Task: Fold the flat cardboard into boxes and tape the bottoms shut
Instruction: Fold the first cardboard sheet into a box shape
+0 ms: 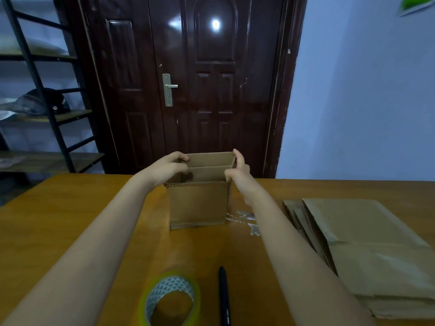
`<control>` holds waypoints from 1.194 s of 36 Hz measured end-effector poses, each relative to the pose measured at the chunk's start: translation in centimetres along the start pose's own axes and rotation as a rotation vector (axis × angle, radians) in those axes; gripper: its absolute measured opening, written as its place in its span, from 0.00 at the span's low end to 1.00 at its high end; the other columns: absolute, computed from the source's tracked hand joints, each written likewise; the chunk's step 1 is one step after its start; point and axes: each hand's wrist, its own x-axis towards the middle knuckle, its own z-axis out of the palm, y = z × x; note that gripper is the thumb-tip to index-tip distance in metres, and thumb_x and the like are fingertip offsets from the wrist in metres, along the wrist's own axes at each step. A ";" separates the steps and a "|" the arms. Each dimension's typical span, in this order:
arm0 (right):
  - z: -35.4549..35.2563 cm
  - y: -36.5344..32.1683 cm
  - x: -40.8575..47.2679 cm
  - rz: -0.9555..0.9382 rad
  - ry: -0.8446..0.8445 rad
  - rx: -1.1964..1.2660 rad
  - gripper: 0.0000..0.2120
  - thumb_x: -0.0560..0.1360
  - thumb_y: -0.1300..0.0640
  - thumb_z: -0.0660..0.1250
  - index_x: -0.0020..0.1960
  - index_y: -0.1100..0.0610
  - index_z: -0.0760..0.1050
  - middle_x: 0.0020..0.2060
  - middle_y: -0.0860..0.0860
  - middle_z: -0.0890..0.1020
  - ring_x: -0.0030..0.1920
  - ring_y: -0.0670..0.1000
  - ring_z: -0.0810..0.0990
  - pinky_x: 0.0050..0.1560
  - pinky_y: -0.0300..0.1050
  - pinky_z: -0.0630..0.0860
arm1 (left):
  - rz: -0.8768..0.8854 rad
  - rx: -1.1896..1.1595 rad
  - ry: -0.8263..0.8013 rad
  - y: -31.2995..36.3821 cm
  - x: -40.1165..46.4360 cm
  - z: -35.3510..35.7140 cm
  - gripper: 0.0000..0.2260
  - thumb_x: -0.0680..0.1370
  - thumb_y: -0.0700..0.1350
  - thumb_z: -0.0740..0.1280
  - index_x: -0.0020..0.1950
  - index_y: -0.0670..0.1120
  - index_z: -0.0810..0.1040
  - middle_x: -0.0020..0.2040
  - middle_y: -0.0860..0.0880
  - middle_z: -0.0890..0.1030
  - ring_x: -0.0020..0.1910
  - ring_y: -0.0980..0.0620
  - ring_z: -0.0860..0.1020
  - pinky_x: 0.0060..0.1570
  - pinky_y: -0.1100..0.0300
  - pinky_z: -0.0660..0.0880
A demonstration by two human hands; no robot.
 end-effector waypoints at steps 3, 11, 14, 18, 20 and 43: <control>0.1 -0.1 0.1 -0.053 0.034 -0.103 0.35 0.71 0.63 0.60 0.74 0.46 0.54 0.70 0.50 0.57 0.68 0.58 0.60 0.68 0.58 0.64 | -0.014 0.021 0.001 -0.1 0.4 0.0 0.18 0.77 0.44 0.64 0.67 0.52 0.70 0.63 0.49 0.72 0.59 0.47 0.72 0.60 0.54 0.70; 0.4 -1.1 0.6 -0.088 -0.020 -0.229 0.27 0.73 0.63 0.61 0.70 0.53 0.62 0.70 0.48 0.55 0.69 0.57 0.59 0.69 0.54 0.64 | -0.009 0.243 -0.028 1.0 1.3 0.8 0.29 0.77 0.49 0.66 0.76 0.52 0.60 0.70 0.50 0.70 0.67 0.49 0.69 0.62 0.59 0.66; 0.6 -1.3 0.6 -0.059 -0.024 -0.286 0.27 0.74 0.62 0.62 0.73 0.53 0.63 0.73 0.48 0.51 0.71 0.57 0.55 0.69 0.52 0.62 | -0.033 0.241 -0.071 1.3 1.6 1.5 0.30 0.78 0.49 0.65 0.77 0.52 0.57 0.71 0.48 0.68 0.67 0.47 0.69 0.66 0.56 0.66; 1.0 -1.6 0.5 -0.014 -0.022 -0.284 0.30 0.74 0.62 0.61 0.75 0.52 0.61 0.75 0.47 0.47 0.73 0.57 0.52 0.71 0.54 0.60 | -0.075 0.077 -0.117 1.4 1.3 1.4 0.32 0.80 0.49 0.62 0.79 0.49 0.49 0.76 0.46 0.60 0.73 0.47 0.61 0.69 0.56 0.59; 1.0 -1.6 0.5 -0.005 -0.027 -0.301 0.31 0.74 0.62 0.60 0.76 0.52 0.59 0.75 0.46 0.46 0.74 0.57 0.51 0.72 0.55 0.59 | -0.135 0.007 -0.103 1.0 1.2 1.1 0.26 0.80 0.52 0.59 0.77 0.49 0.57 0.73 0.46 0.65 0.70 0.47 0.65 0.65 0.56 0.62; 0.1 -3.3 0.2 0.103 -0.198 -0.447 0.21 0.79 0.61 0.53 0.70 0.68 0.63 0.72 0.60 0.63 0.72 0.61 0.59 0.68 0.51 0.60 | -0.239 -0.522 -0.048 -2.6 0.3 1.7 0.18 0.79 0.46 0.63 0.69 0.60 0.70 0.61 0.47 0.74 0.58 0.45 0.74 0.53 0.48 0.74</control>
